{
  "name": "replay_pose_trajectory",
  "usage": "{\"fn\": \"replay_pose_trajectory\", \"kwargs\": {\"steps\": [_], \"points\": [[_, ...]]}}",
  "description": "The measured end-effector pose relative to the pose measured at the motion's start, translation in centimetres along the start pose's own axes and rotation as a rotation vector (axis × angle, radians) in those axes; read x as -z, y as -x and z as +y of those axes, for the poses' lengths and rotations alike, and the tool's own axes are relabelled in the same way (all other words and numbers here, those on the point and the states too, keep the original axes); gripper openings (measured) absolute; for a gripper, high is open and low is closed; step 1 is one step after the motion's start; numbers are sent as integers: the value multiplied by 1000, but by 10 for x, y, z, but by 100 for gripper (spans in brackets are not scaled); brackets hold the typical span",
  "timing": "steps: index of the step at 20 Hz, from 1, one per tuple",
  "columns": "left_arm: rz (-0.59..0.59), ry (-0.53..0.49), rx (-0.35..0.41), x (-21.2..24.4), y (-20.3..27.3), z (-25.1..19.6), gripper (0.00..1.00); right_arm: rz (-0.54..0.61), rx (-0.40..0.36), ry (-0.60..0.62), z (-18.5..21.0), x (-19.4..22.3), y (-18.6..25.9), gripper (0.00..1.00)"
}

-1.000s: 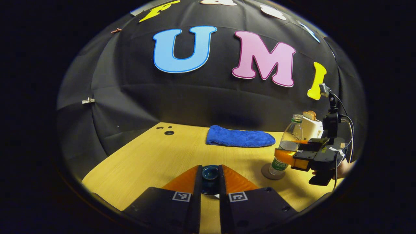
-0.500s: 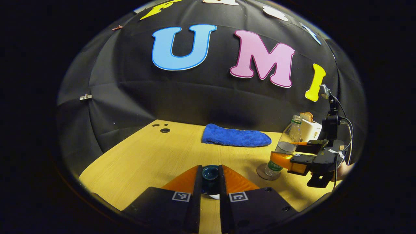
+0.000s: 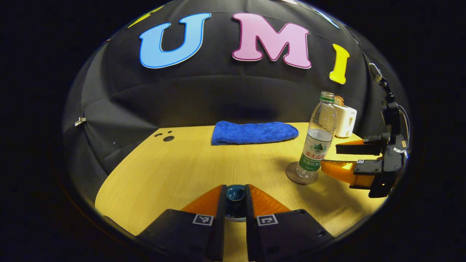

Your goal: Open the teacup lid with one hand, grasp the water bottle and pour water into the teacup with the other hand; after pouring, place the water bottle on the coaster and then close the teacup lid.

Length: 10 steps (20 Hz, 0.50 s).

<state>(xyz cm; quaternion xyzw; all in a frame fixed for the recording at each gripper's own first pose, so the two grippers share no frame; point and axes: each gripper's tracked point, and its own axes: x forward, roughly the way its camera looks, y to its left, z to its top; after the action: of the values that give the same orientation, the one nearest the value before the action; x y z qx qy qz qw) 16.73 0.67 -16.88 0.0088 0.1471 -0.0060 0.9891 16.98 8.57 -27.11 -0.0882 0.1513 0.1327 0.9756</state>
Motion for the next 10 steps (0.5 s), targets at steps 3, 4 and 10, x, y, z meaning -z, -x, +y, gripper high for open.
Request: {"fn": "replay_pose_trajectory", "kwargs": {"steps": [3, 4, 10], "points": [[16, -15, 4, 6, -5, -3, 25, -5, 8, 2, 2, 3, 16, 98], [20, -21, 4, 8, -6, -3, 28, -4, 10, 9, 3, 5, 19, 98], [27, -67, 0, 14, -7, -2, 28, 21, -21, 34, 17, 15, 27, 99]]}}
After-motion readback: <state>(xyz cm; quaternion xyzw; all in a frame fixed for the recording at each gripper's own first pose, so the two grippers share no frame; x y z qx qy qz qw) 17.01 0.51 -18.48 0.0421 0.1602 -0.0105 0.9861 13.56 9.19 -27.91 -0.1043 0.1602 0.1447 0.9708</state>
